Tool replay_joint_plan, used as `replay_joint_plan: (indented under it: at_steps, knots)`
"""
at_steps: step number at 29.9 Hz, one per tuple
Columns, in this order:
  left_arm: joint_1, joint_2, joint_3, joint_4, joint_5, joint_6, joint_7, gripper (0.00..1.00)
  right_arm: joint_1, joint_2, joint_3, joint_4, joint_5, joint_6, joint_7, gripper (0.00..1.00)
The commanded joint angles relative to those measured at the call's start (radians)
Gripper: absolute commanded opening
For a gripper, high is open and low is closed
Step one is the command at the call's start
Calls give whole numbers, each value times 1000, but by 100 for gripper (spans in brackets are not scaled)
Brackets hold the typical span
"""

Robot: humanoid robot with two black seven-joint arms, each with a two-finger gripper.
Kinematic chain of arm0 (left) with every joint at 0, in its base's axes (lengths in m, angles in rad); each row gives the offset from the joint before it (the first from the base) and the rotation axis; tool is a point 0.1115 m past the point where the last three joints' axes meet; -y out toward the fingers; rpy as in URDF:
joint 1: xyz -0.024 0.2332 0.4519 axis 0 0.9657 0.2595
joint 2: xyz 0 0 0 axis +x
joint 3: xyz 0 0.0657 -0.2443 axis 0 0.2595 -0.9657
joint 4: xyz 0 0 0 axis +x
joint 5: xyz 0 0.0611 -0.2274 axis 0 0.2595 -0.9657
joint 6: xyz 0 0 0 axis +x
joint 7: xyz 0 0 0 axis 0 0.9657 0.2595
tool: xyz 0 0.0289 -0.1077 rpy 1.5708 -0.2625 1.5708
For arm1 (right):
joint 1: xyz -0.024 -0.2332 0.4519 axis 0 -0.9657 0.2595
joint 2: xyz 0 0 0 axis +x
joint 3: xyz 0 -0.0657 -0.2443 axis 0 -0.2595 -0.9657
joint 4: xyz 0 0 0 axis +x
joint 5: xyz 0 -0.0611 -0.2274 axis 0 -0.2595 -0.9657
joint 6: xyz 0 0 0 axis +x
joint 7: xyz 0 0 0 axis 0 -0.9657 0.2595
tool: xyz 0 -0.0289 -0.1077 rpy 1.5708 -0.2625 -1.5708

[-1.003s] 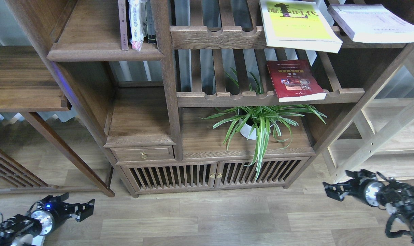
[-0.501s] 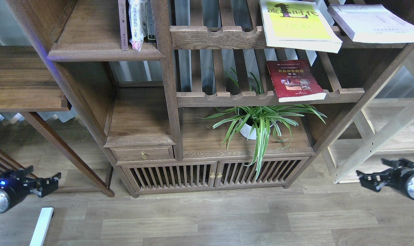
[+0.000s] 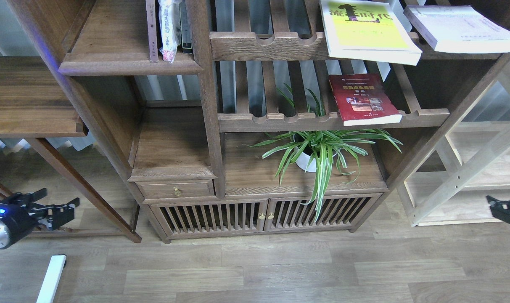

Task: Organize books on shelf

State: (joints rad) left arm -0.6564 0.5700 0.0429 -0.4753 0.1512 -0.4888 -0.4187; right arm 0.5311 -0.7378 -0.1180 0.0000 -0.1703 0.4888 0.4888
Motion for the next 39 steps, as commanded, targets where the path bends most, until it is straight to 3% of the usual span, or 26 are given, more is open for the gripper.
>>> replay_joint_plan:
  at_steps: [1, 5, 12, 14, 21, 31, 36, 39]
  knots:
    - [0, -12, 0, -72, 77, 44, 1, 100, 1, -35, 1, -229, 0, 0, 0, 100]
    - [6, -41, 2, -138, 168, 172, 1, 100, 12, -69, 1, -230, 0, 0, 0, 100]
    - [15, -97, 2, -175, 177, 252, 8, 100, 113, -103, -2, -229, -69, 0, 0, 100]
    - [17, -117, 5, -175, 179, 265, 9, 100, 148, -101, -2, -229, -127, -1, 0, 100]
    - [12, -154, 6, -175, 179, 289, 23, 100, 257, -72, -11, -226, -333, -168, 0, 100]
    - [14, -159, 9, -174, 180, 302, 26, 100, 342, -52, -60, -221, -350, -375, 0, 100]
    - [15, -159, 12, -171, 180, 308, 26, 100, 408, -55, -57, -210, -345, -378, 0, 100]
    - [15, -159, 14, -171, 180, 309, 28, 100, 421, -78, -65, -196, -347, -311, 0, 100]
